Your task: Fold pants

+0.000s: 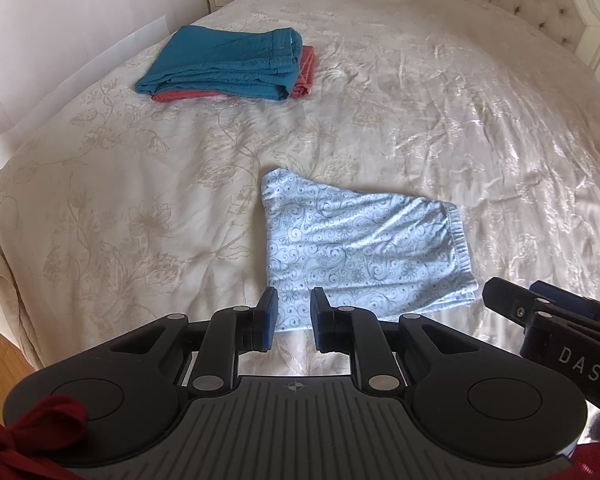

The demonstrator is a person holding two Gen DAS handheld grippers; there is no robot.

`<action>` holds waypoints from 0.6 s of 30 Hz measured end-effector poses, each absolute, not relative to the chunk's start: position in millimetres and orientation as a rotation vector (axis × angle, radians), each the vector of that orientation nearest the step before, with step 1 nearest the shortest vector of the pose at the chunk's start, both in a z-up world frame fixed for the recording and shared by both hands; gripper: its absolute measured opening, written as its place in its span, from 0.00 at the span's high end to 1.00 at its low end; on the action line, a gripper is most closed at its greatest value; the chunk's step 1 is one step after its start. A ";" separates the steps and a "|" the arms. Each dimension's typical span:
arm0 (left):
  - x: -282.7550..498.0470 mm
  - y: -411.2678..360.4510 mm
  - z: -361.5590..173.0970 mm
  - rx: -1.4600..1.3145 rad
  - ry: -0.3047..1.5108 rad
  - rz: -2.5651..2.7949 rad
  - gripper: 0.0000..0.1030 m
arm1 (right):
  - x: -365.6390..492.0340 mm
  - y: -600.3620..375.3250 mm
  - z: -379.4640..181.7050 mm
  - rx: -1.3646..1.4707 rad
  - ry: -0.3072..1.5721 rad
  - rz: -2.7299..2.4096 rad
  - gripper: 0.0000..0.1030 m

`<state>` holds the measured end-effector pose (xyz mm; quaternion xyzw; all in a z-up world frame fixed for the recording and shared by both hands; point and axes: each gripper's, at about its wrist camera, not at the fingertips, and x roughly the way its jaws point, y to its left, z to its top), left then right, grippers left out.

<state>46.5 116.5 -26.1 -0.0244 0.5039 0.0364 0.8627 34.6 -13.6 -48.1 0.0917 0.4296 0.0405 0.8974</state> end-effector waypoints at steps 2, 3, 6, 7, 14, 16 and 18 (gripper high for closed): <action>42.2 114.8 -24.9 -0.054 1.053 0.078 0.83 | 31.6 -13.0 -46.3 0.186 0.884 0.092 0.46; 40.5 114.2 -24.2 -0.057 1.052 0.078 0.83 | 30.4 -12.7 -45.4 0.183 0.883 0.095 0.46; 35.2 112.7 -22.3 -0.065 1.048 0.082 0.83 | 26.1 -11.7 -43.2 0.175 0.877 0.104 0.46; 33.0 112.0 -21.7 -0.065 1.046 0.086 0.83 | 24.6 -11.6 -42.3 0.173 0.874 0.106 0.46; 25.2 111.0 -19.9 -0.072 1.043 0.089 0.83 | 16.9 -14.2 -39.0 0.170 0.860 0.115 0.46; 23.7 110.5 -19.6 -0.072 1.042 0.091 0.83 | 15.9 -14.1 -38.6 0.168 0.859 0.116 0.46; 22.4 110.5 -19.0 -0.072 1.040 0.091 0.83 | 14.7 -13.6 -38.1 0.169 0.857 0.119 0.46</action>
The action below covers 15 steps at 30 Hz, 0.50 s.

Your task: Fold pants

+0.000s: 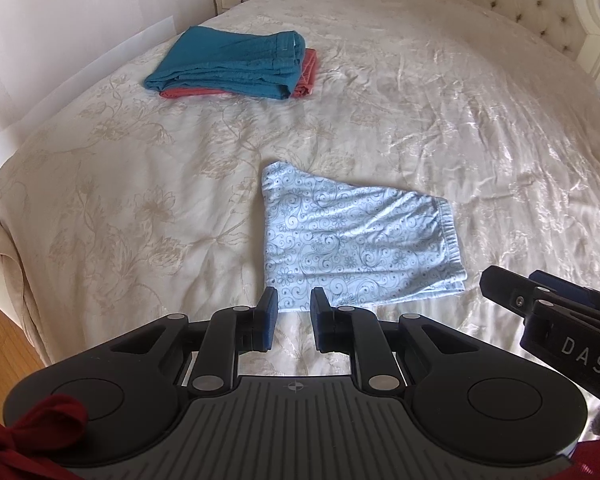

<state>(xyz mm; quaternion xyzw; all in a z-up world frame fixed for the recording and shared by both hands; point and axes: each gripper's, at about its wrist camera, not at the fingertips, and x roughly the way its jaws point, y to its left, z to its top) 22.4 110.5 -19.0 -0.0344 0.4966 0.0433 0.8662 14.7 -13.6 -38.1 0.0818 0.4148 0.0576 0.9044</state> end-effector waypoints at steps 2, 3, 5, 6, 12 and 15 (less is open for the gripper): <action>21.4 110.7 -18.5 -0.073 1.038 0.089 0.83 | 13.1 -13.7 -37.3 0.170 0.854 0.121 0.46; 21.0 110.8 -18.2 -0.074 1.038 0.092 0.83 | 12.6 -13.6 -37.0 0.170 0.854 0.122 0.46; 19.6 111.7 -17.7 -0.079 1.033 0.096 0.83 | 11.9 -13.6 -36.9 0.173 0.853 0.122 0.46; 19.2 112.1 -17.4 -0.079 1.031 0.096 0.83 | 11.8 -13.7 -36.7 0.173 0.854 0.123 0.46; 17.5 110.8 -17.0 -0.073 1.028 0.090 0.83 | 10.8 -14.4 -36.3 0.177 0.856 0.130 0.46; 18.3 110.2 -16.6 -0.072 1.030 0.082 0.83 | 10.5 -13.9 -36.3 0.178 0.858 0.134 0.46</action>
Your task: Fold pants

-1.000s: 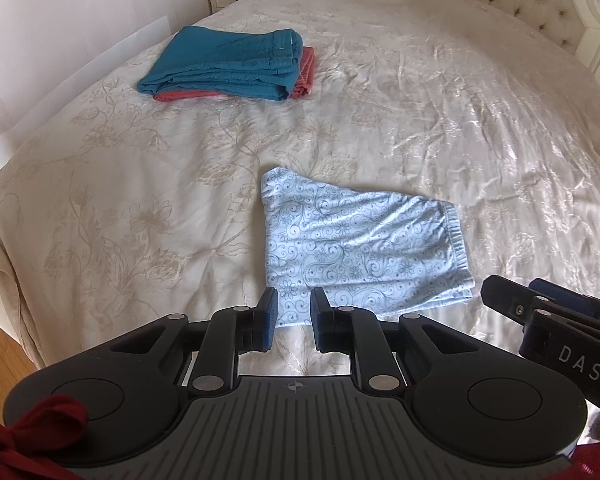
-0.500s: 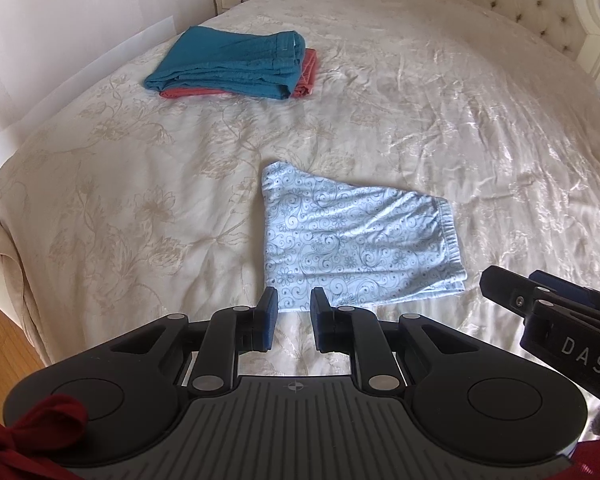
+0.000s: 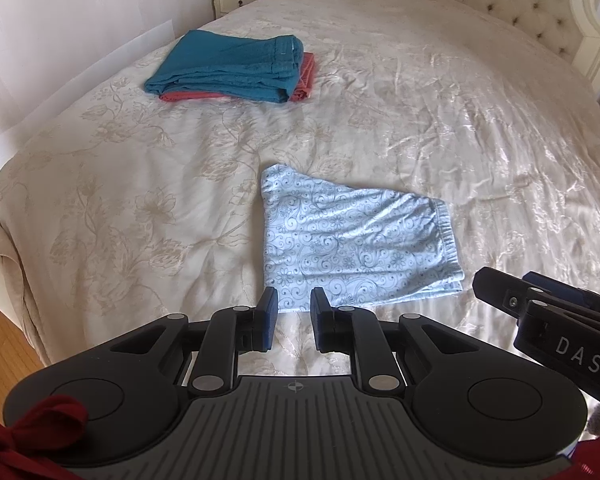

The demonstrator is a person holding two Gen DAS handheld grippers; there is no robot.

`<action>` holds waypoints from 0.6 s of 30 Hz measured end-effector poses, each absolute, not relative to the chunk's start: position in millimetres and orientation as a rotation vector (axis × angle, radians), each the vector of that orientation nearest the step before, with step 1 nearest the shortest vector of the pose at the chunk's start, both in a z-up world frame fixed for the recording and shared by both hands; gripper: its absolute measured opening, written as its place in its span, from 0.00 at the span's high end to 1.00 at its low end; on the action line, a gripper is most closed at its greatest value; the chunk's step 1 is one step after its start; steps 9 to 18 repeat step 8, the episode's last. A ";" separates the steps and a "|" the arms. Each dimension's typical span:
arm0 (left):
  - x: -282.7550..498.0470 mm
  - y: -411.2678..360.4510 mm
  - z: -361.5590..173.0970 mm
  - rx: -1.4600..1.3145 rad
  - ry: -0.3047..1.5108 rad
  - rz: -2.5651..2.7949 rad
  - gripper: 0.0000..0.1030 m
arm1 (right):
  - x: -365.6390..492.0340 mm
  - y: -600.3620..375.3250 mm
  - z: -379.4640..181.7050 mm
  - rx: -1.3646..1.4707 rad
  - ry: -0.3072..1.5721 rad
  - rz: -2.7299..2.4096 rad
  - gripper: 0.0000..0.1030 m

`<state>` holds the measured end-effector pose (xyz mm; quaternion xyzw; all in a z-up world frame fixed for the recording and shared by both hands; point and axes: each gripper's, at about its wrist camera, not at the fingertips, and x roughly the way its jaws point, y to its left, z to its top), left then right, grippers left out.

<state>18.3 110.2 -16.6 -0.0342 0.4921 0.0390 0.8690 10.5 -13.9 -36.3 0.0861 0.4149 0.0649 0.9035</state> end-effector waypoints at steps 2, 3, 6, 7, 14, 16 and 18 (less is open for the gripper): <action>18.7 109.9 -17.0 -0.069 1.031 0.082 0.83 | 10.3 -13.4 -36.4 0.180 0.859 0.135 0.46; 19.2 110.0 -17.2 -0.069 1.031 0.083 0.83 | 10.6 -13.6 -36.8 0.181 0.860 0.135 0.46; 19.8 110.2 -17.7 -0.069 1.031 0.080 0.83 | 11.1 -15.3 -37.8 0.187 0.865 0.134 0.46; 19.6 110.3 -17.7 -0.070 1.031 0.081 0.83 | 11.4 -15.9 -38.2 0.189 0.866 0.133 0.46; 19.6 110.1 -17.8 -0.069 1.032 0.080 0.83 | 11.9 -16.8 -38.7 0.191 0.868 0.133 0.46; 19.6 110.1 -17.8 -0.069 1.032 0.080 0.83 | 11.9 -16.8 -38.7 0.191 0.868 0.133 0.46; 19.6 110.1 -17.8 -0.069 1.032 0.080 0.83 | 11.9 -16.8 -38.7 0.191 0.868 0.133 0.46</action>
